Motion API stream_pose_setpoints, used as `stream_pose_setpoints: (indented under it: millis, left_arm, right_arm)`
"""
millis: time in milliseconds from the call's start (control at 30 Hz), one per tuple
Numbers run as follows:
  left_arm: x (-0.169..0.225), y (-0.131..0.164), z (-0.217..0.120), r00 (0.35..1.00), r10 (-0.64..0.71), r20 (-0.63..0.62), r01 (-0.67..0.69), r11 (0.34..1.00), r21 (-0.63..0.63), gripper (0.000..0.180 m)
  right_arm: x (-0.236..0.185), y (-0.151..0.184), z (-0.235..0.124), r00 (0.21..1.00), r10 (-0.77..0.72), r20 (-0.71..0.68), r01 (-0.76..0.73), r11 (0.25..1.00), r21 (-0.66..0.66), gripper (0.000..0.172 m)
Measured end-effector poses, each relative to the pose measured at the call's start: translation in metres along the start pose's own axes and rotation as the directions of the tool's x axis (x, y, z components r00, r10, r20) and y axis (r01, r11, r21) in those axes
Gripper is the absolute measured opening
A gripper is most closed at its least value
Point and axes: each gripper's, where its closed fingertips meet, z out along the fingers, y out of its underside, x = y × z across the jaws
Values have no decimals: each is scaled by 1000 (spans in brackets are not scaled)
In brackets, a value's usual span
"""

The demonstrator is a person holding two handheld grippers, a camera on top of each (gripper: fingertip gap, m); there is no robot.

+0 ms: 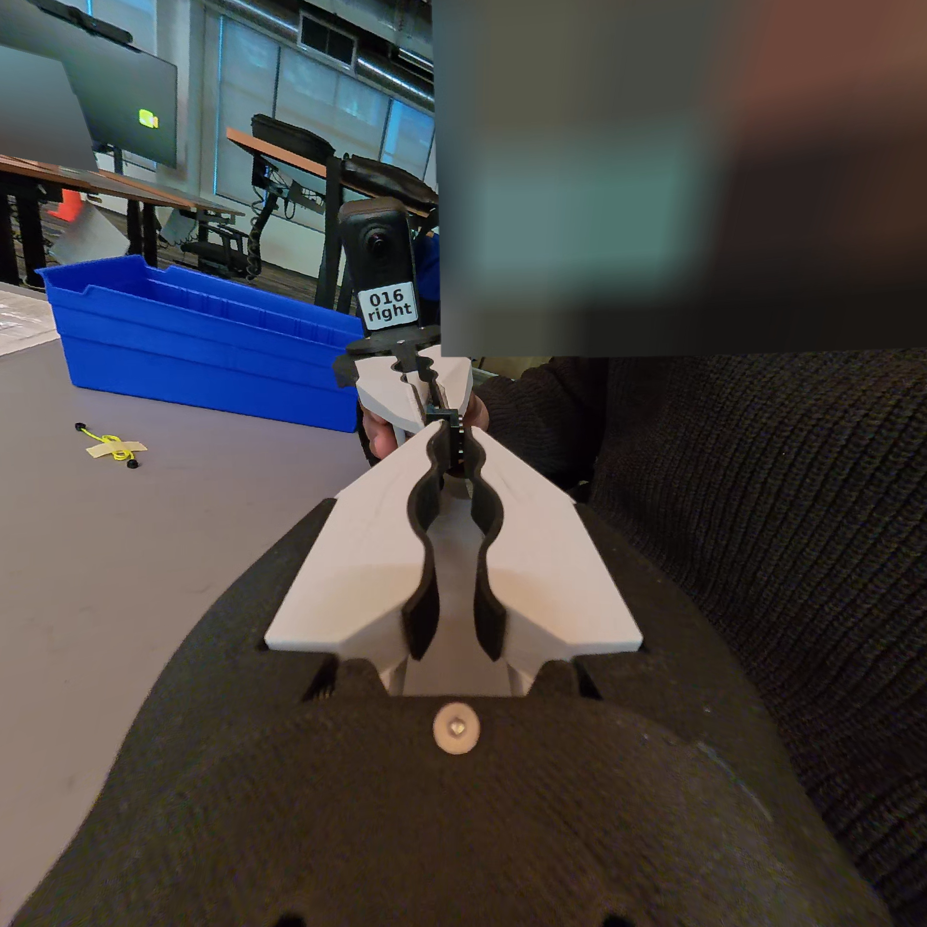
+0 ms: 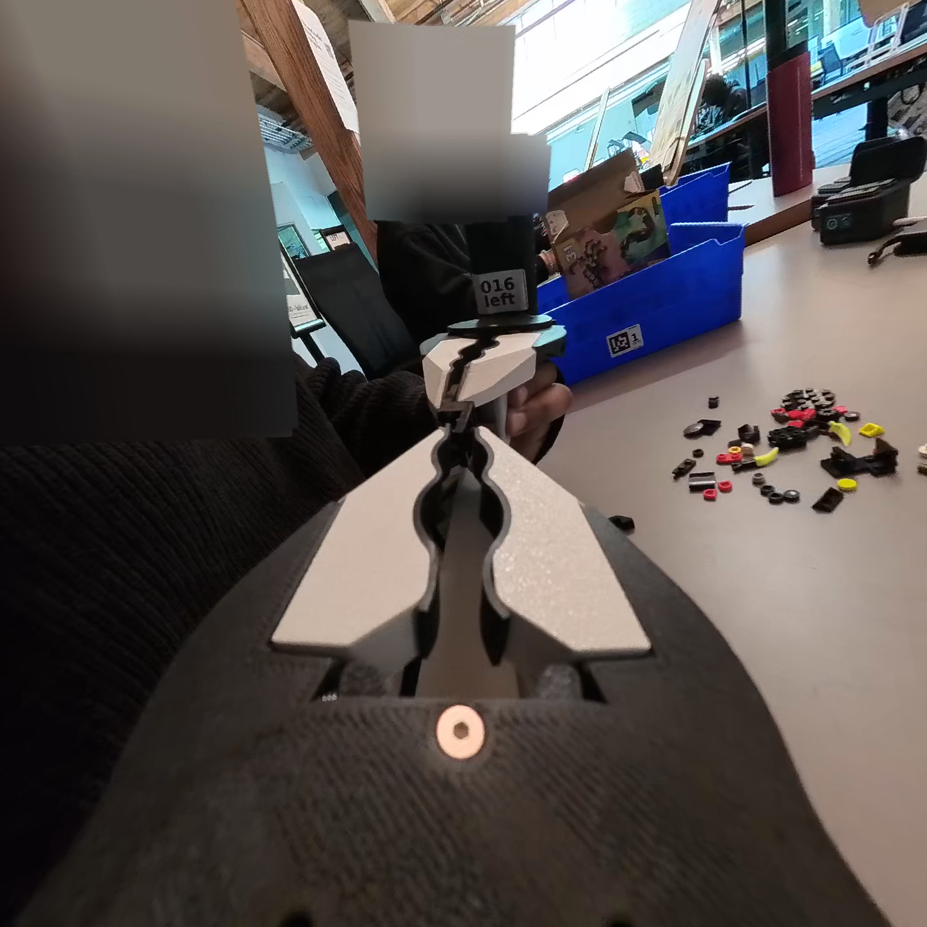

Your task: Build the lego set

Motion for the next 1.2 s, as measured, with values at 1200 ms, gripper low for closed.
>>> stream_pose_setpoints:
  millis: [1200]
  left_arm:
    - [-37, 39, -5, 869, 427, 250, -330, 877, -350, 16]
  right_arm:
    - [42, 42, -2, 885, 455, -95, -463, 882, -90, 3]
